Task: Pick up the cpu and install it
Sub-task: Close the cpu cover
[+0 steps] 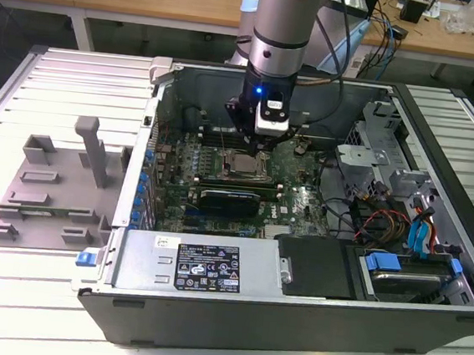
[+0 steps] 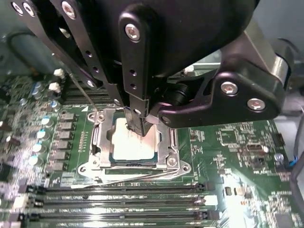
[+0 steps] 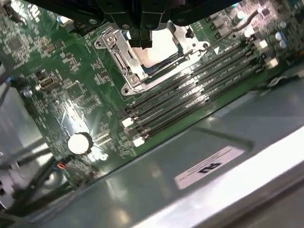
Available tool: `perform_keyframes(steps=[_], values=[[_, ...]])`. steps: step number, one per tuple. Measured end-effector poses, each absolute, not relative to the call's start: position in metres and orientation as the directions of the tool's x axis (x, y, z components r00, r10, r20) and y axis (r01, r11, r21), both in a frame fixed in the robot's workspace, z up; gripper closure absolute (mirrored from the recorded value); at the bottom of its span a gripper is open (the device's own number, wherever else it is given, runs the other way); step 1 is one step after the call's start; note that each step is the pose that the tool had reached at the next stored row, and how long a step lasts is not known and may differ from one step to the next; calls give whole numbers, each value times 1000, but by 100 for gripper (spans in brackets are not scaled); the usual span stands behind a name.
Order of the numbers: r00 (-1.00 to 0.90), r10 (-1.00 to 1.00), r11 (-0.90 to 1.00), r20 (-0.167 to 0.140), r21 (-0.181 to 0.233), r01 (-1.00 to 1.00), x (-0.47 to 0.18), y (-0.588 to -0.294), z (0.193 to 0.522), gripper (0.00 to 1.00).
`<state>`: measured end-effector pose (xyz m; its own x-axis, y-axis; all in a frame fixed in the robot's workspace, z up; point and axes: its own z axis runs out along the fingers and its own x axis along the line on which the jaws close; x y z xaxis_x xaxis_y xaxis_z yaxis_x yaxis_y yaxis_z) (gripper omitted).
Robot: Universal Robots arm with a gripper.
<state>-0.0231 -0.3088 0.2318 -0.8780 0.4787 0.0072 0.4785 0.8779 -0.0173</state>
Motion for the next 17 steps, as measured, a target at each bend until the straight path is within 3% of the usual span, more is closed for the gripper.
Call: perform_keyframes(steps=[17], values=[[-999,40,999,7,-17,40,-23,-309,229,89]])
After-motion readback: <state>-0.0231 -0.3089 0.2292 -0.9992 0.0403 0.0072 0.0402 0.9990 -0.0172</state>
